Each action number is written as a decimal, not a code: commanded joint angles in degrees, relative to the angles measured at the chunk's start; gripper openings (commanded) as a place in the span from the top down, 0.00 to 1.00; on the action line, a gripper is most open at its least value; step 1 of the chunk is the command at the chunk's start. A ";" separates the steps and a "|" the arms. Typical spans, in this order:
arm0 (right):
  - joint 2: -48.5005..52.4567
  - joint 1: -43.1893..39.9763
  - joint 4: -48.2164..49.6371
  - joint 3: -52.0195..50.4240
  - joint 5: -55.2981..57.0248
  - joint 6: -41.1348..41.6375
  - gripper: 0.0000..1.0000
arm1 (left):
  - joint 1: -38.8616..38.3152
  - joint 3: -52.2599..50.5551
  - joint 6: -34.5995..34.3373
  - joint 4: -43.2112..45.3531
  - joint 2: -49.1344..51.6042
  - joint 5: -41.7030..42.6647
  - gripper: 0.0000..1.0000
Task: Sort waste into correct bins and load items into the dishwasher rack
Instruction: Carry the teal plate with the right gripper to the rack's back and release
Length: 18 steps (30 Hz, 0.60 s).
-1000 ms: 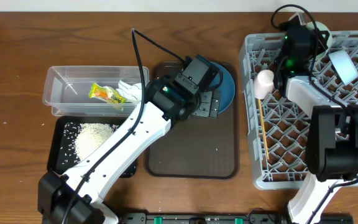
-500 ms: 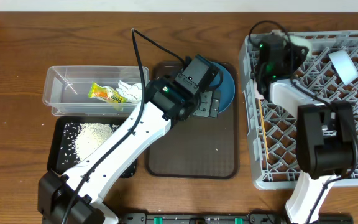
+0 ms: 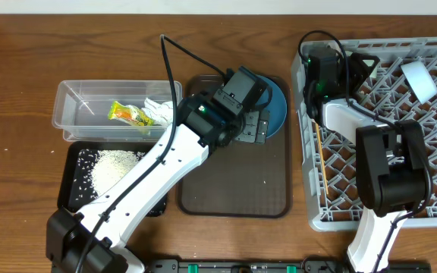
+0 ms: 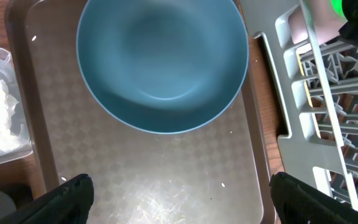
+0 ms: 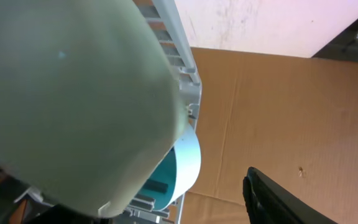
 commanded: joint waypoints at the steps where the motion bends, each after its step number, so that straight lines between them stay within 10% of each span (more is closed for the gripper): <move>1: -1.90 0.37 -0.70 -0.02 0.72 1.03 0.36 | 0.04 -0.13 0.35 -0.11 -0.90 -0.68 0.07; 10: -16.11 -1.09 -15.15 -0.02 -15.15 14.47 0.24 | 0.04 -0.13 0.35 -0.11 -0.90 -0.68 0.07; 18: -26.12 -10.93 -30.14 -0.02 -53.77 36.24 0.15 | 0.04 -0.13 0.35 -0.11 -0.90 -0.68 0.07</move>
